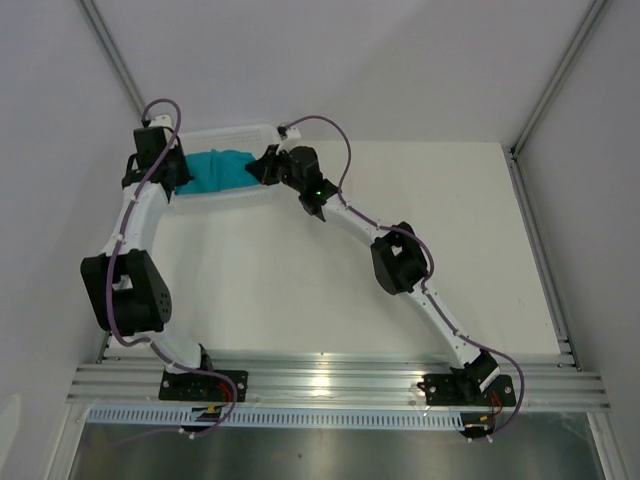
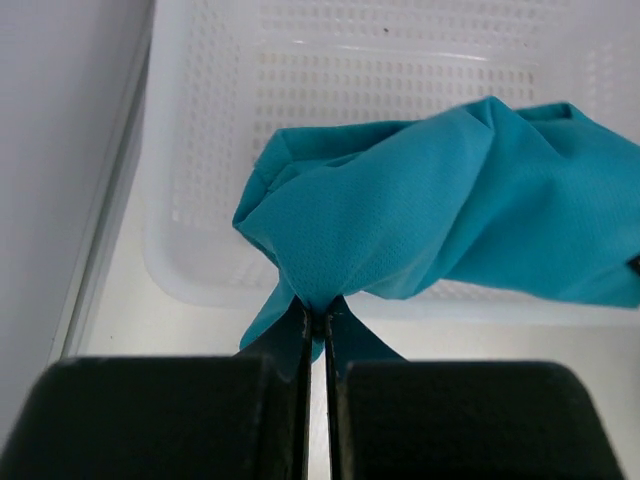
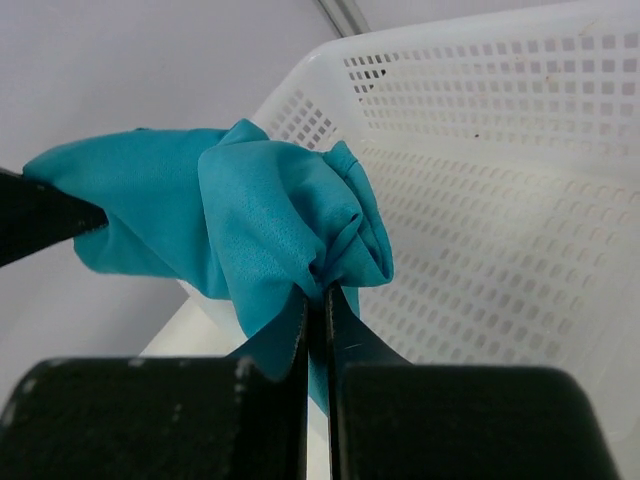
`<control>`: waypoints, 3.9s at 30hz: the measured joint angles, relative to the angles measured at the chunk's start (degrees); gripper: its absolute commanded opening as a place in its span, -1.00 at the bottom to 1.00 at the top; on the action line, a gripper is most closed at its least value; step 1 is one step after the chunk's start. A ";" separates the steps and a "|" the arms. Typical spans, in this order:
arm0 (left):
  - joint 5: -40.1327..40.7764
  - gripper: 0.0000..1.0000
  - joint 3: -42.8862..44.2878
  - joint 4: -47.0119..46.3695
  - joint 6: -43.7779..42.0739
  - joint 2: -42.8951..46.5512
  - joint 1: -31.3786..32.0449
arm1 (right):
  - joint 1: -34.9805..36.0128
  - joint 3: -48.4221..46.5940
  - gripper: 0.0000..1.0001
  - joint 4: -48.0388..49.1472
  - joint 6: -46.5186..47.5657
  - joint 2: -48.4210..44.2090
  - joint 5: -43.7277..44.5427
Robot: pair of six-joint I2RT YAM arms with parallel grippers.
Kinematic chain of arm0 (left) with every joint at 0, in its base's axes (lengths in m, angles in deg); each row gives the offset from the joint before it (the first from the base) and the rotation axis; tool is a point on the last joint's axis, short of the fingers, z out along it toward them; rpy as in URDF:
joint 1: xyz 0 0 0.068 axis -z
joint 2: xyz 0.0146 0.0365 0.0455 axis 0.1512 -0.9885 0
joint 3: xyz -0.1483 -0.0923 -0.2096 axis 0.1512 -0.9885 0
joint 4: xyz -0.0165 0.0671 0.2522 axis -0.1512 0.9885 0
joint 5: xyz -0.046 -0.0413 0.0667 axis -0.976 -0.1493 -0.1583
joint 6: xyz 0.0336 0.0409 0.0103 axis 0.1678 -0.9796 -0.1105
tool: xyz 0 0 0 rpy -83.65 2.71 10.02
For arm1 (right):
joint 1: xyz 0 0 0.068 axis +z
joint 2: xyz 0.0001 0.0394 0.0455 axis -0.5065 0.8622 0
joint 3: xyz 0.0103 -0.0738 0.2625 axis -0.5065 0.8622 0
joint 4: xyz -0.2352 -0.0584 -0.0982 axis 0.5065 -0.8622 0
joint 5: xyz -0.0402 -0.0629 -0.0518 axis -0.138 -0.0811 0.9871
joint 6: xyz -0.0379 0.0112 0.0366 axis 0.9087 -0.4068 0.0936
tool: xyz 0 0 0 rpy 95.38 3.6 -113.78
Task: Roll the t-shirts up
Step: Place the rolled tshirt into the container
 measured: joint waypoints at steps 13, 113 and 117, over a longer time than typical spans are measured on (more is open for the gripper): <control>2.78 -0.99 6.88 -0.68 -0.52 -12.33 -0.57 | 0.09 -3.98 -1.00 -1.44 6.40 3.69 4.90; 1.27 -0.99 9.35 16.15 -17.07 -21.16 -5.05 | 7.82 7.45 -0.90 -36.65 0.15 -9.79 14.49; 1.33 -0.99 9.35 16.50 -17.22 -21.29 -5.05 | 7.82 7.52 -0.35 -36.65 -0.28 -9.79 14.58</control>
